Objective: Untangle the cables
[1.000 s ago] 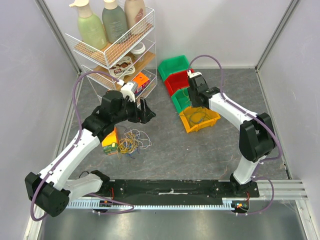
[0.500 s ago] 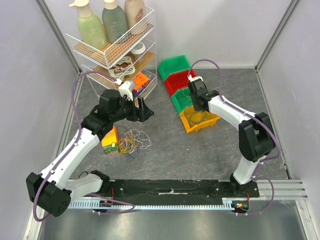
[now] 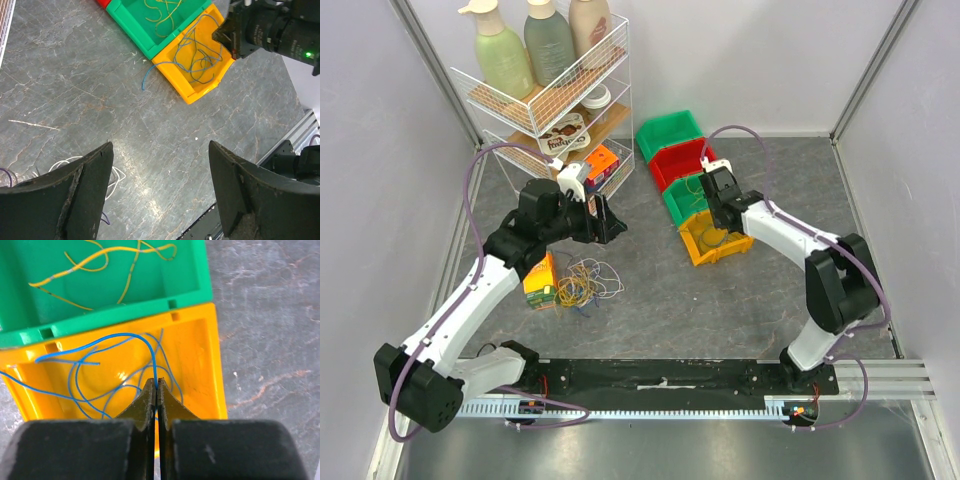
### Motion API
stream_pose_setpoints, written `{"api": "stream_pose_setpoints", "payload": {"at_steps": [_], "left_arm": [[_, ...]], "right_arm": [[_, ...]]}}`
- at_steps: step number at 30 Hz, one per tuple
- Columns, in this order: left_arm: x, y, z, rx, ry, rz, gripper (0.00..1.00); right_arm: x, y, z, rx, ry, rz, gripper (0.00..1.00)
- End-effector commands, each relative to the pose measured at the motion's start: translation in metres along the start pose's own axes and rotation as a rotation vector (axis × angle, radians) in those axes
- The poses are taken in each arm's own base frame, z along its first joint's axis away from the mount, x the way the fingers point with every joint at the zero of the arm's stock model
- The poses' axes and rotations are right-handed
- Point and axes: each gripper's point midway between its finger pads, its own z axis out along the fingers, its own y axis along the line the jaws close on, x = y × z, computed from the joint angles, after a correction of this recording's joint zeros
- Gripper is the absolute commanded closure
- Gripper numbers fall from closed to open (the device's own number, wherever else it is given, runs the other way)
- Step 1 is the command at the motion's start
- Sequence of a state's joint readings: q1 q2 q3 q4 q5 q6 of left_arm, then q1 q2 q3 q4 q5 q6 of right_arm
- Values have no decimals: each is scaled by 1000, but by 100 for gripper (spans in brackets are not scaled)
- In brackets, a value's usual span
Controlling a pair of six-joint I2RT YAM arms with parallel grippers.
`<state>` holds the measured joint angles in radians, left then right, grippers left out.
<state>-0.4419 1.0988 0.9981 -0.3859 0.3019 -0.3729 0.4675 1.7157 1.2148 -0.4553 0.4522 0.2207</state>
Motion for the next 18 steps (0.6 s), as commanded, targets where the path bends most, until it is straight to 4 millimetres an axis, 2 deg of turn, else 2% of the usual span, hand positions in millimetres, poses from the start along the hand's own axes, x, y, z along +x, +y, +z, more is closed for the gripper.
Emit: {"api": "stream_pose_setpoints", "payload": {"at_steps": [1, 5, 10, 18], "left_arm": [[-11, -6, 0, 48, -34, 7, 18], [-11, -4, 1, 61, -29, -17, 18], [-13, 0, 1, 58, -32, -31, 18], [-12, 1, 2, 58, -29, -32, 18]], "right_arm": [[0, -20, -30, 59, -56, 44, 100], [16, -27, -38, 80, -36, 35, 100], [22, -35, -32, 165, -5, -10, 100], [-3, -5, -4, 118, -2, -76, 99]]}}
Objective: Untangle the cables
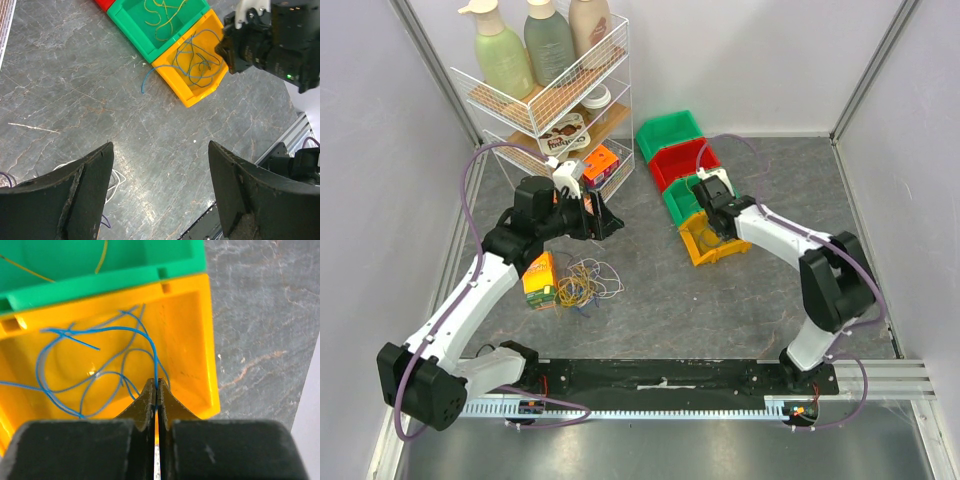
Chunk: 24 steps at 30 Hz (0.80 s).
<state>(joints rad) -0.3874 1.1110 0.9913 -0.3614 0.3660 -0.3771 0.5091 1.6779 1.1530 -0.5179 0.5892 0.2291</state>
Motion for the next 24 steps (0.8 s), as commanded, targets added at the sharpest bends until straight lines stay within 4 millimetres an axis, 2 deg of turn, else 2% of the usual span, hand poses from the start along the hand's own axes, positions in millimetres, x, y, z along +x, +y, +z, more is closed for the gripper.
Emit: {"api": "stream_pose_setpoints", "payload": {"at_steps": [1, 3, 4, 7, 10, 11, 12, 14, 16, 17, 21, 24], "left_arm": [[-7, -6, 1, 38, -22, -7, 18], [-6, -5, 2, 32, -21, -8, 18], [-6, -5, 2, 32, -21, -6, 18], [-6, -4, 2, 28, -22, -9, 18], [-7, -3, 2, 30, -21, -12, 18], [-6, -4, 2, 35, -18, -13, 18], [-6, -2, 3, 33, -17, -16, 18], [-6, -2, 3, 35, -15, -20, 18], [-7, -3, 3, 38, -15, -22, 18], [-6, -2, 3, 38, -14, -23, 18], [-6, -2, 2, 33, -19, -20, 18], [-7, -2, 2, 35, -23, -18, 18]], "right_arm": [[-37, 9, 6, 5, -46, -13, 97], [-42, 1, 4, 67, -43, -33, 87], [-45, -2, 0, 86, -52, -46, 78], [-55, 2, -19, 78, -96, -68, 61], [-62, 23, -42, 30, -135, -78, 53], [-63, 37, -49, -1, -148, -77, 51], [-64, 51, -54, -44, -157, -70, 51], [-62, 92, -62, -191, -162, 8, 51], [-60, 128, -63, -339, -151, 122, 53], [-62, 138, -61, -373, -148, 187, 54], [-61, 165, -46, -391, -82, 377, 57], [-57, 169, -32, -341, -62, 455, 57]]}}
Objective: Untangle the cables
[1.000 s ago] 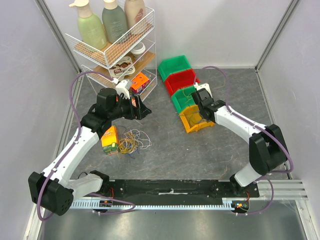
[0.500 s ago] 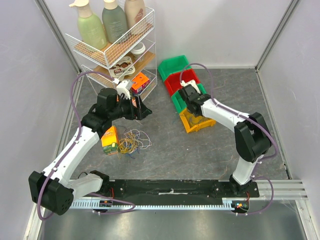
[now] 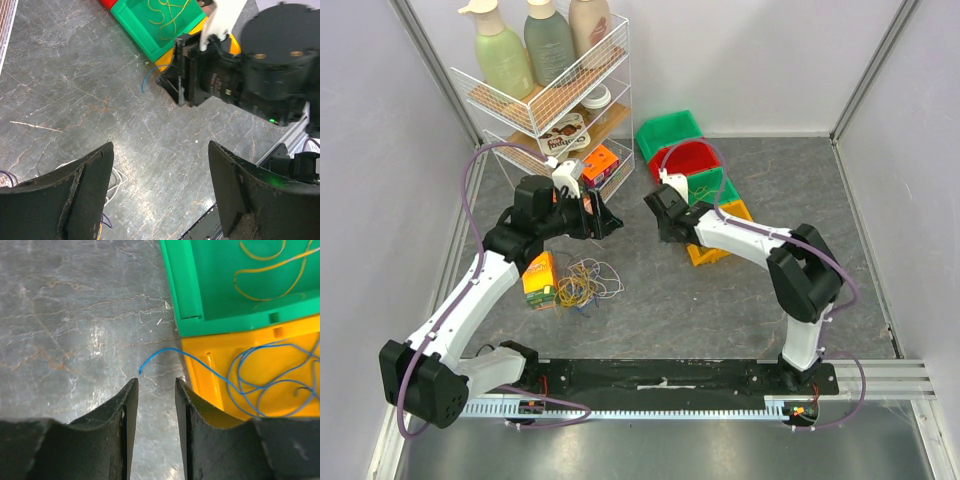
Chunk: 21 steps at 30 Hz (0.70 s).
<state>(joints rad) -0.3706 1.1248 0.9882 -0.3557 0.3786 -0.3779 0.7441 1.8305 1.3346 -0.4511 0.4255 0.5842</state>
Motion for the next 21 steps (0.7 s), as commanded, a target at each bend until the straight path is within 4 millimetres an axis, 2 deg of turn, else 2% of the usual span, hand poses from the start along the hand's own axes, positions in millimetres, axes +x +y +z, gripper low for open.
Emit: {"api": "stream_pose_setpoints", "payload": {"at_steps": [1, 5, 10, 13, 18, 21], "left_arm": [[-8, -8, -2, 40, -32, -5, 18], [-9, -9, -3, 43, -36, -5, 18], [-10, -11, -5, 45, -42, -2, 18], [-10, -11, -5, 48, -43, -3, 18], [-11, -12, -8, 50, -49, 0, 18], [-11, -12, -8, 47, -51, 0, 18]], "right_arm": [[-3, 16, 22, 11, -10, 255, 57], [8, 24, 34, 26, 21, 387, 56], [27, 6, 47, 219, 59, 509, 60], [37, -1, 56, 305, 100, 490, 62], [47, -7, 63, 353, 93, 516, 67], [48, -12, 65, 370, 73, 518, 76]]}}
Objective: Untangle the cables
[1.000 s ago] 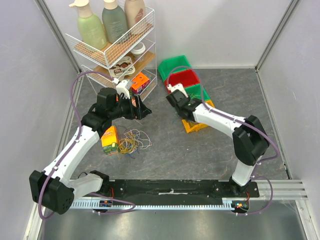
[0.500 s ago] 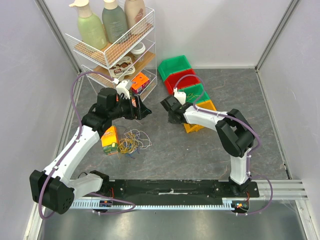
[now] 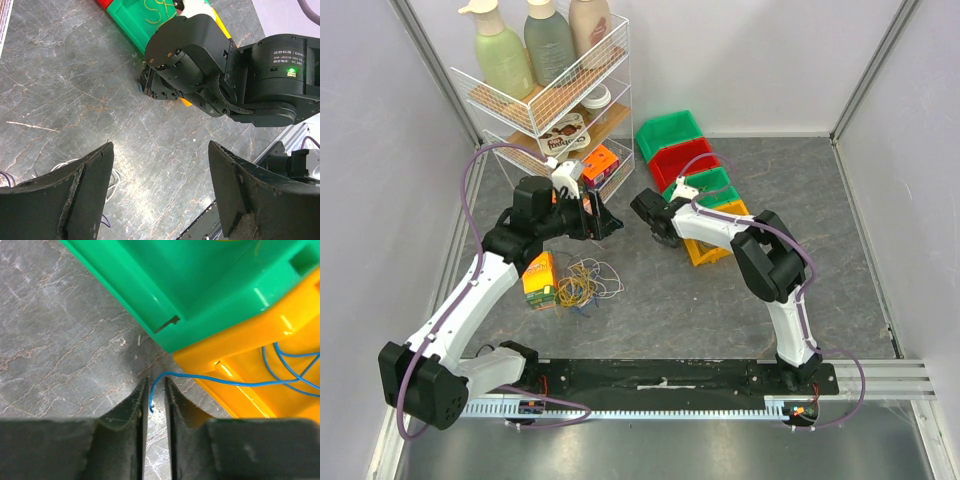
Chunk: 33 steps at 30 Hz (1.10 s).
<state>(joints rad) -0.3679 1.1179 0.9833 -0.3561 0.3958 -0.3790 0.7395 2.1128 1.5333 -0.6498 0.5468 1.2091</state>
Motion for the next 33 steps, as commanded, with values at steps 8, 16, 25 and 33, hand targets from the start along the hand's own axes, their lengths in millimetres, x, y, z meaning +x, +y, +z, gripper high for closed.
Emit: {"api": "stream_pose_setpoints", "payload": {"at_steps": [8, 16, 25, 33], "left_arm": [[-12, -8, -5, 28, -51, 2, 18], [-11, -5, -1, 24, -39, -9, 18], [-5, 6, 7, -11, -13, -19, 19], [-1, 18, 12, -59, 3, -20, 19]], "right_arm": [[-31, 3, -29, -152, -125, -81, 100], [-79, -52, -64, -200, -156, -26, 100], [-89, -100, -14, -184, 0, -58, 98], [-117, -89, -40, -292, -82, -240, 52]]}}
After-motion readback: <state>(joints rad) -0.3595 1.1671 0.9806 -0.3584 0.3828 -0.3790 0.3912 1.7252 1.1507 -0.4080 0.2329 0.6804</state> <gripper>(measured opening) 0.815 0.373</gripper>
